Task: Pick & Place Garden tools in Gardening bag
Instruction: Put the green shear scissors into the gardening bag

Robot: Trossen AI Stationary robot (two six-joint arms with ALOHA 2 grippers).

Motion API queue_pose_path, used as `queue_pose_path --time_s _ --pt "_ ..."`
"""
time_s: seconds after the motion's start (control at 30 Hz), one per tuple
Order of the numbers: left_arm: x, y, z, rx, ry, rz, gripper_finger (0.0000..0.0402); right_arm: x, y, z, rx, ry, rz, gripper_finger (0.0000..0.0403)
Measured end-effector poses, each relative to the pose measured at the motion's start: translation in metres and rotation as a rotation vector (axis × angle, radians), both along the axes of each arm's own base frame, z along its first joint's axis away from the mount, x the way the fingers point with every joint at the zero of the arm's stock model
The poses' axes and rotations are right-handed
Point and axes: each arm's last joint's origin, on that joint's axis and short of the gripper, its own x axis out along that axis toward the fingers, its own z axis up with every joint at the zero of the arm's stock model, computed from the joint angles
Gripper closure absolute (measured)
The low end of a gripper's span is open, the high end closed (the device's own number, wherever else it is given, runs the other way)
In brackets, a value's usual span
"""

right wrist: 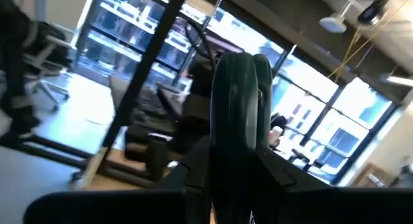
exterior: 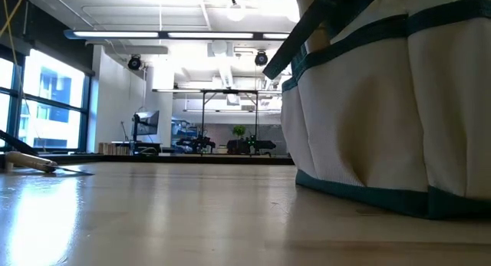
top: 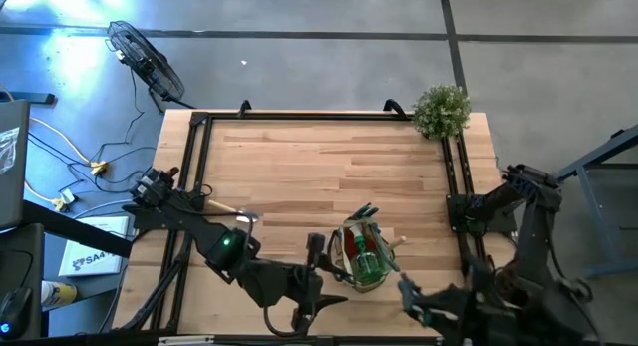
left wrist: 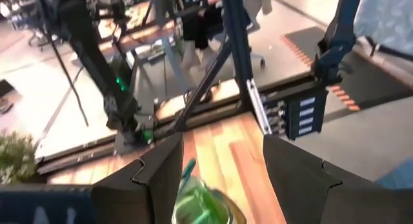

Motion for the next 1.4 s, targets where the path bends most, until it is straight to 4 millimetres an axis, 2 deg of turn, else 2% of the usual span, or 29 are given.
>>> queue_pose_path --time_s 0.17,0.47,0.67,0.83,0.97,1.17,1.3,1.4 --pt "-0.001 0.001 -0.004 -0.012 0.036 0.014 0.0193 -0.018 0.01 -0.008 0.074 0.044 -0.009 0.035" --pt "-0.003 0.003 -0.011 -0.032 0.114 0.035 0.0193 -0.029 0.019 -0.039 0.199 0.121 0.057 0.035" --pt "-0.006 0.004 -0.018 -0.021 0.177 0.049 0.0193 -0.016 0.001 -0.066 0.416 0.233 0.052 0.035" --pt "-0.008 0.006 -0.022 -0.053 0.23 0.066 0.0193 -0.003 -0.008 -0.081 0.498 0.302 0.013 0.035" --pt "-0.011 0.006 -0.027 -0.039 0.291 0.037 0.0193 0.004 -0.011 -0.101 0.5 0.296 -0.027 0.035" --pt "-0.014 0.008 -0.033 -0.027 0.358 0.039 0.0193 0.006 -0.024 -0.137 0.622 0.261 -0.073 0.035" --pt "-0.015 0.009 -0.034 -0.011 0.38 0.042 0.0193 0.003 -0.027 -0.151 0.676 0.232 -0.006 0.035" --pt "-0.016 0.009 -0.035 -0.008 0.385 0.04 0.0193 0.003 -0.027 -0.16 0.692 0.218 0.126 0.035"
